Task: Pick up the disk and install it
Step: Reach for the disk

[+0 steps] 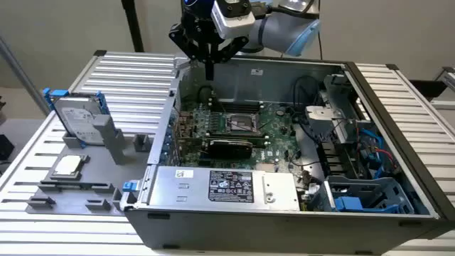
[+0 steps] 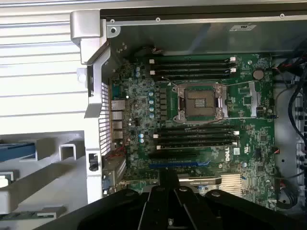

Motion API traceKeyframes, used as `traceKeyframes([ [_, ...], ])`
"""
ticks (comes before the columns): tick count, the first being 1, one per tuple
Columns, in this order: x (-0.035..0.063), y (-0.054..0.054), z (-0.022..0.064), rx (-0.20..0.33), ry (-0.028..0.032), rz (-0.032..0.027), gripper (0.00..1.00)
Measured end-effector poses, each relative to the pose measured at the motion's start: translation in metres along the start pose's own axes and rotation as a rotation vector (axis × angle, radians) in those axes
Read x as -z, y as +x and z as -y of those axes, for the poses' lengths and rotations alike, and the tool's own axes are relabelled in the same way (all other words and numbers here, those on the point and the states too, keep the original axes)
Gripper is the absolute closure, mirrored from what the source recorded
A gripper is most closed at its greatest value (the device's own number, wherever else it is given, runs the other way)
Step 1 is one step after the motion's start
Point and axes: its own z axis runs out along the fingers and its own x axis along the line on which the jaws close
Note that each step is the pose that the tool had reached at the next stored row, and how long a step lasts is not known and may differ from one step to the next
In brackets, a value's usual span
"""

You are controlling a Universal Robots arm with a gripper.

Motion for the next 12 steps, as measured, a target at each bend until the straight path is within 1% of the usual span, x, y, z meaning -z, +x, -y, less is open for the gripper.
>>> traceKeyframes([
  [12,0.0000,0.0000,0.0000,0.000,0.0000,0.0000,1.00],
])
